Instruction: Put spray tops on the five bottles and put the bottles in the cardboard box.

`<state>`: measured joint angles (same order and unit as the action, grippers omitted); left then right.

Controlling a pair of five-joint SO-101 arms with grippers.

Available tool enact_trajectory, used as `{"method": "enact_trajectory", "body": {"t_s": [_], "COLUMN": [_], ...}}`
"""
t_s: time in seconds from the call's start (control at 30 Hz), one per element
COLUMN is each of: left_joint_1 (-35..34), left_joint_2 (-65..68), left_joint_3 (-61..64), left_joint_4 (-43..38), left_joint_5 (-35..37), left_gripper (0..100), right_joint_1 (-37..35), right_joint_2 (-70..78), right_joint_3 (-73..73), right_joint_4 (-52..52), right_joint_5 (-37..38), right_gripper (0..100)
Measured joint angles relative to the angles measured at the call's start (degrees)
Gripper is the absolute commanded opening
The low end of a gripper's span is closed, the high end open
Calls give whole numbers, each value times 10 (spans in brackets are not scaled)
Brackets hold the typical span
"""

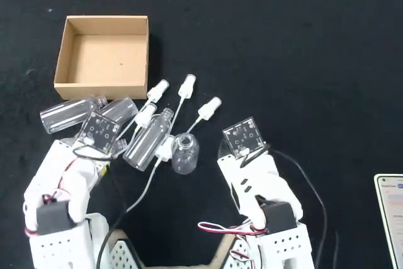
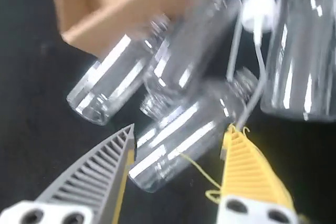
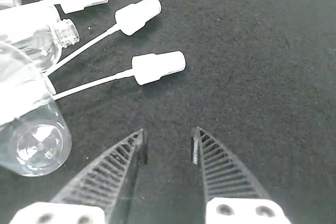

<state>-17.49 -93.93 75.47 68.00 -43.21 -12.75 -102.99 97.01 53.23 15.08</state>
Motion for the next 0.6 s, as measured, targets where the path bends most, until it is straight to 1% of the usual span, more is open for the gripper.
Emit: {"method": "enact_trajectory", "body": {"t_s": [0.17,0.3,0.4,0.53,0.6], "left_joint_1": [-1,0,0,0,0], "left_joint_2": [121,215,291,404,458], "left_joint_3": [-53,-107,-152,-223,-260], "left_joint_4": [0,0,5,81,98], "left_joint_5": [-30,-80,-138,-249,-275], "left_gripper": [256,260,260,257,257], "right_joint_1": [0,0,0,0,0], "right_joint_2": [0,0,0,0,0], "right_joint_3": [0,0,0,0,0], "right_joint_4": [0,0,0,0,0], "right_joint_5": [0,0,0,0,0], "right_gripper": [145,145,145,145,145]}}
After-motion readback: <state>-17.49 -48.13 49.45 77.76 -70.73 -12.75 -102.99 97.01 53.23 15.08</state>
